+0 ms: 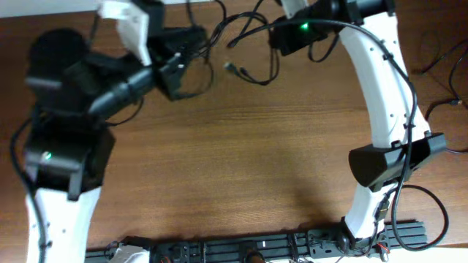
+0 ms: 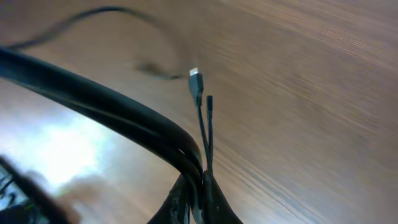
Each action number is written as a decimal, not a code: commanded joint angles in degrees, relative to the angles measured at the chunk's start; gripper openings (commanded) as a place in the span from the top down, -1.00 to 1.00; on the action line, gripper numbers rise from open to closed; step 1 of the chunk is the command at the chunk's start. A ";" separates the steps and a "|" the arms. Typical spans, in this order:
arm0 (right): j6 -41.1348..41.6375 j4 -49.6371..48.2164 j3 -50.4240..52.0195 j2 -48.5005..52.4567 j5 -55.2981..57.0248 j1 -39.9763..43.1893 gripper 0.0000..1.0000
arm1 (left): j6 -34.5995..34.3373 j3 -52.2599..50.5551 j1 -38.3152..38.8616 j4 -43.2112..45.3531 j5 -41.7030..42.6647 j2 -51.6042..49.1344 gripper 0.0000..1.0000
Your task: Untangle cables
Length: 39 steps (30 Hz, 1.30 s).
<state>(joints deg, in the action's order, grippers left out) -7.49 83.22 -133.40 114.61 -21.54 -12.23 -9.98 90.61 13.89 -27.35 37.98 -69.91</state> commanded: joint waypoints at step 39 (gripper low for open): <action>-35.65 4.74 -0.74 0.87 -29.68 -2.58 -0.38 | -28.96 0.72 -7.30 6.29 3.43 -3.85 1.00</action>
<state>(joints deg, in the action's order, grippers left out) -34.54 88.58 -133.73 114.85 -48.03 -11.51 -32.58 90.59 3.99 -23.27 41.58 -73.19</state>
